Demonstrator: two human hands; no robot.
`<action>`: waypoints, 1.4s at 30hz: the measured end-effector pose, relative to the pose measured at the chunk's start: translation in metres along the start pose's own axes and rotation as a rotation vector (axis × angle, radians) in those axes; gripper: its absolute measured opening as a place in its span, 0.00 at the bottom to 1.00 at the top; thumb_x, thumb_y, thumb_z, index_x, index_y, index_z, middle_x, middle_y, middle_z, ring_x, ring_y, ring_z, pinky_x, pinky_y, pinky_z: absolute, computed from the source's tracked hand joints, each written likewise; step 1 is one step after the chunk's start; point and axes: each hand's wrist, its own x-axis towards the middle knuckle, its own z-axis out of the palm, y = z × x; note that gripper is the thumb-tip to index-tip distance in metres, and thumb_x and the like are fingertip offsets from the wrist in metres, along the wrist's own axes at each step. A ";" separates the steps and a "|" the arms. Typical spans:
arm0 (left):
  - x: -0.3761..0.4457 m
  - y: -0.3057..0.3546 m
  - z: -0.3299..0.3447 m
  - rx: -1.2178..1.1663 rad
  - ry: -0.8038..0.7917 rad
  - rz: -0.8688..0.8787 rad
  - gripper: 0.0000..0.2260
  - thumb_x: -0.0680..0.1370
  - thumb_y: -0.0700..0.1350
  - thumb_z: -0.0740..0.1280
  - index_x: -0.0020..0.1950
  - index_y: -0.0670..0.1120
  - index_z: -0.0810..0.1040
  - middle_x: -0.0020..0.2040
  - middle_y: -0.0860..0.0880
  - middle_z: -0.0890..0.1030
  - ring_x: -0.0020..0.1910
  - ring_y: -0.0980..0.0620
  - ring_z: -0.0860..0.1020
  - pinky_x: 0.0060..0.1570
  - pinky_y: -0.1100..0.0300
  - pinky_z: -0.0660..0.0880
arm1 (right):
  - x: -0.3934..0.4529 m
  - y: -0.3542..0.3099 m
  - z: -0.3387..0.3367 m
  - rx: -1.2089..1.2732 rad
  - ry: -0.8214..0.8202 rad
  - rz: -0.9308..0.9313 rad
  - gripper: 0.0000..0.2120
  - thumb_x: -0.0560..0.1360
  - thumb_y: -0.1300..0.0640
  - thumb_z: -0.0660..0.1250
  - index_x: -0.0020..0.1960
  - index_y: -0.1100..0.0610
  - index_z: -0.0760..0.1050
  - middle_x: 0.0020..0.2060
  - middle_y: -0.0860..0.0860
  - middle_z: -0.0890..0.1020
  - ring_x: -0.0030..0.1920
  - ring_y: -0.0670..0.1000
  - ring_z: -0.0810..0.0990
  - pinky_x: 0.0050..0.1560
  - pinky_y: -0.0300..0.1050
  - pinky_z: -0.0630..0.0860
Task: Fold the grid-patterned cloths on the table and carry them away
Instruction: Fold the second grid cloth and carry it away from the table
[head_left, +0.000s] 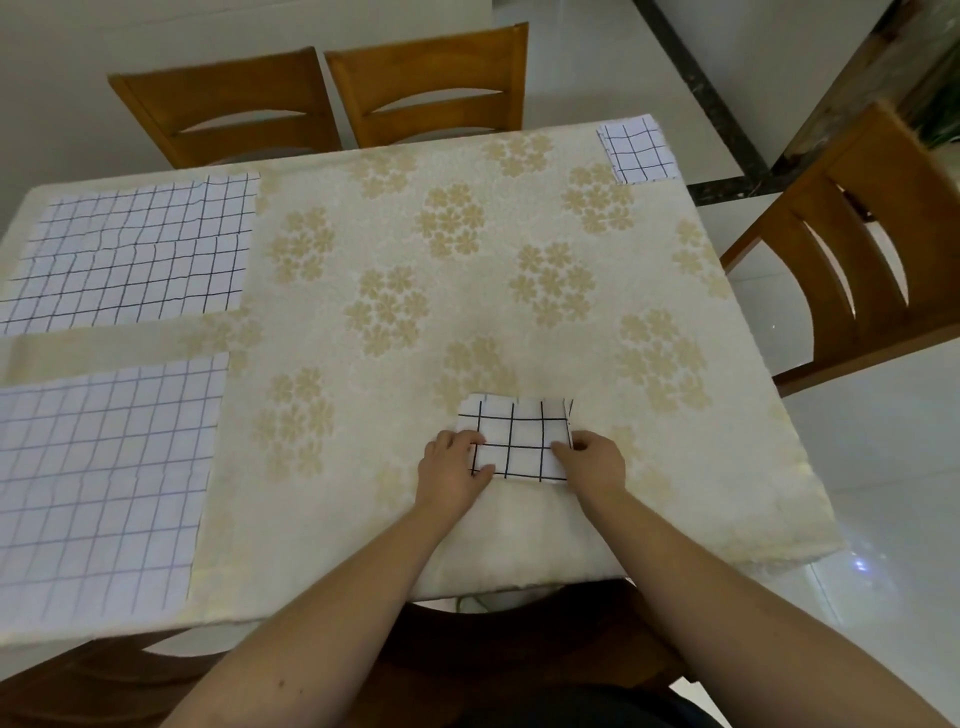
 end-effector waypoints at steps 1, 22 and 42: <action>-0.001 -0.002 -0.001 -0.092 0.026 -0.010 0.18 0.73 0.50 0.72 0.61 0.51 0.76 0.56 0.49 0.75 0.56 0.49 0.74 0.54 0.55 0.72 | -0.002 -0.001 -0.002 0.017 -0.004 -0.028 0.06 0.73 0.57 0.69 0.38 0.54 0.76 0.32 0.48 0.78 0.38 0.53 0.77 0.33 0.42 0.67; -0.017 0.004 -0.078 -1.081 -0.329 -0.349 0.14 0.79 0.38 0.66 0.64 0.42 0.75 0.55 0.44 0.83 0.51 0.48 0.82 0.48 0.54 0.80 | -0.061 -0.007 -0.039 0.452 -0.190 -0.043 0.05 0.75 0.62 0.69 0.51 0.59 0.80 0.43 0.54 0.86 0.44 0.53 0.84 0.41 0.44 0.78; -0.063 0.082 -0.062 -0.815 -0.611 -0.192 0.09 0.81 0.49 0.64 0.58 0.47 0.77 0.56 0.45 0.83 0.51 0.47 0.82 0.52 0.49 0.79 | -0.124 0.058 -0.119 0.622 -0.048 0.054 0.03 0.76 0.59 0.69 0.45 0.58 0.79 0.40 0.57 0.83 0.40 0.56 0.81 0.37 0.46 0.76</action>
